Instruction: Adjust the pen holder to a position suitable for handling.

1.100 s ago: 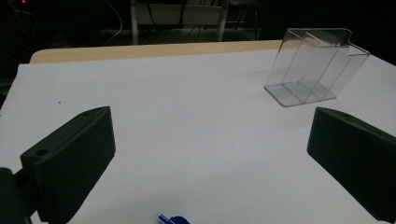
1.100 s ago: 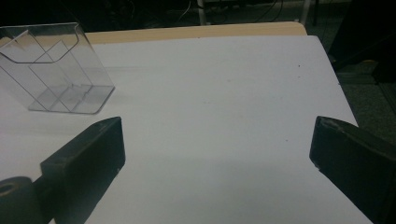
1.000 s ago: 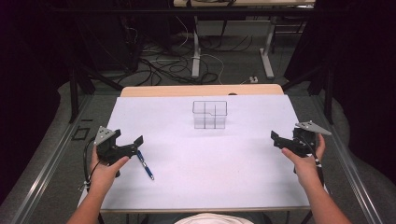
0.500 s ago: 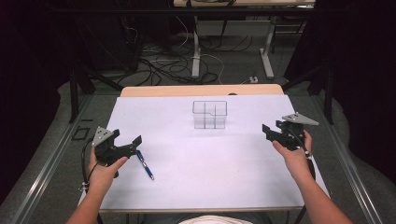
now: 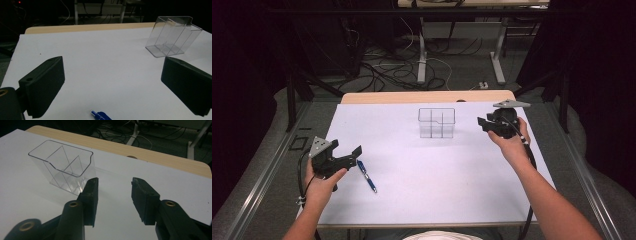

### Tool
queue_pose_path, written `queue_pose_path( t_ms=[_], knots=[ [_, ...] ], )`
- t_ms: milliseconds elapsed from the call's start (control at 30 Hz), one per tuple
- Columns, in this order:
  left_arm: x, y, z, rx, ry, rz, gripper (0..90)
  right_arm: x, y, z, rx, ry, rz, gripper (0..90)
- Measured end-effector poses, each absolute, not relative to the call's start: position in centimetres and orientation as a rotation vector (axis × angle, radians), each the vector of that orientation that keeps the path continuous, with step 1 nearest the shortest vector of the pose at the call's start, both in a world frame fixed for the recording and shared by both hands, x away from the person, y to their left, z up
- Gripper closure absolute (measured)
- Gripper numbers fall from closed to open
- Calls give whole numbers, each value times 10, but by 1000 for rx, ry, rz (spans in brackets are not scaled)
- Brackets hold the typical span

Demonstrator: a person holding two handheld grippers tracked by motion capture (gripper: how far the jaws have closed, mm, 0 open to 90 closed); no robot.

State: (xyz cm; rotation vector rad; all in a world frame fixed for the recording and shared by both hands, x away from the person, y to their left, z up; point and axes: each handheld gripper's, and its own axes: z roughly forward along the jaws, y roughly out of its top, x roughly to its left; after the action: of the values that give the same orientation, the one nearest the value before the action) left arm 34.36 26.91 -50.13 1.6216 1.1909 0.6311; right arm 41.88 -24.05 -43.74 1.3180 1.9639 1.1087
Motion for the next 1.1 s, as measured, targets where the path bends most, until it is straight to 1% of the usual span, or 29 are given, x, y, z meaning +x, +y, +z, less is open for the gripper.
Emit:
queue_pose_path(
  t_ms=[33,67,100,167,333,600,767,800,833,1100],
  knots=[
    [344,269,-501,1621,1191,632,49,419,-240,-437,1318,1964,1109,617],
    [344,269,-501,1620,1192,631,49,424,-235,-436,1320,1968,1109,662],
    [344,269,-501,1620,1192,631,50,424,-235,-436,1320,1968,1109,662],
    [344,269,-501,1619,1192,632,50,432,-227,-434,1315,1970,1102,723],
    [344,270,-501,1618,1191,636,50,446,-213,-436,1312,1997,1073,791],
    [344,272,-503,1615,1195,645,43,467,-200,-443,1320,2019,1036,808],
    [346,272,-504,1616,1202,635,19,476,-197,-449,1360,2013,1049,874],
    [346,272,-505,1614,1205,631,19,476,-197,-449,1360,2013,1049,874],
    [346,272,-505,1617,1208,625,10,480,-195,-451,1381,2011,1048,896],
    [347,271,-507,1628,1207,626,2,490,-191,-462,1414,2023,1052,900]
  ],
)
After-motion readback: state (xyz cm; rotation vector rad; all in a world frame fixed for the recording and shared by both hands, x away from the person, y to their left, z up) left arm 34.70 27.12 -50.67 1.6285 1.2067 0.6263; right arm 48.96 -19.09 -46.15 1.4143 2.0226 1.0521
